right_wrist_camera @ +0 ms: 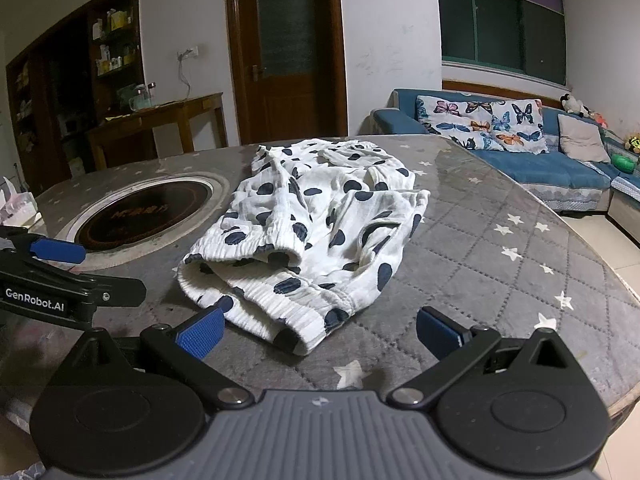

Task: Fold clothes
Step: 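Move both grippers toward the cuffs of the polka-dot pants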

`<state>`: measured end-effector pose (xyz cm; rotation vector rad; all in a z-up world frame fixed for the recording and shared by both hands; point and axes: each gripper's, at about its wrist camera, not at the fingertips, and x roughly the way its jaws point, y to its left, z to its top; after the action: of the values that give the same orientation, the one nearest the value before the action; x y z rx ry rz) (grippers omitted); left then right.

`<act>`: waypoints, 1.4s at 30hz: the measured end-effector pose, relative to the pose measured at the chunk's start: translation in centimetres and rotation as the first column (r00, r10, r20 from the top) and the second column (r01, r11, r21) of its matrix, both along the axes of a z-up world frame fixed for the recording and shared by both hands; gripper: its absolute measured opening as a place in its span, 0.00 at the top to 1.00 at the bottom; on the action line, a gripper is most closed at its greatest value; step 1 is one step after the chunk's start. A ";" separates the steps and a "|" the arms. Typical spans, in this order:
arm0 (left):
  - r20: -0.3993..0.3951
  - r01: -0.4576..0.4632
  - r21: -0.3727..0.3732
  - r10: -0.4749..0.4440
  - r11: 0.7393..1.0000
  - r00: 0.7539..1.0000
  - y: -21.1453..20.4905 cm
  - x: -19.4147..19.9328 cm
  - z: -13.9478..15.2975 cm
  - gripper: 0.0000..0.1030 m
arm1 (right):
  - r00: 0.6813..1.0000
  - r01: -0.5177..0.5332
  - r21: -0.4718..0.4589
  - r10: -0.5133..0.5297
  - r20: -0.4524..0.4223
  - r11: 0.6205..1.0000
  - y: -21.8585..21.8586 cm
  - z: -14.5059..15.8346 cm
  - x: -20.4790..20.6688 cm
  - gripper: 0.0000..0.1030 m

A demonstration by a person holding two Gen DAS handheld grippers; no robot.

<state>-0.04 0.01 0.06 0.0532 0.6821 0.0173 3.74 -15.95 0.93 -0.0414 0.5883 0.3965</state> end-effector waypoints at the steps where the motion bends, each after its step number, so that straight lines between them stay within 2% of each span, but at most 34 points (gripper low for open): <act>1: -0.009 0.002 -0.002 -0.002 1.000 1.000 0.0 0.0 0.1 0.00 | 1.000 0.000 -0.001 0.000 0.001 1.000 0.0 0.0 0.0 0.00; 42: -0.036 0.026 -0.011 -0.026 1.000 0.999 -0.1 1.8 0.1 0.00 | 1.000 -0.002 -0.012 0.002 -0.030 1.000 0.8 -0.2 1.5 0.00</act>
<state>1.79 -0.14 0.16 0.0524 0.7173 -0.0124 5.29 -15.13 0.72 -0.0475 0.6200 0.3962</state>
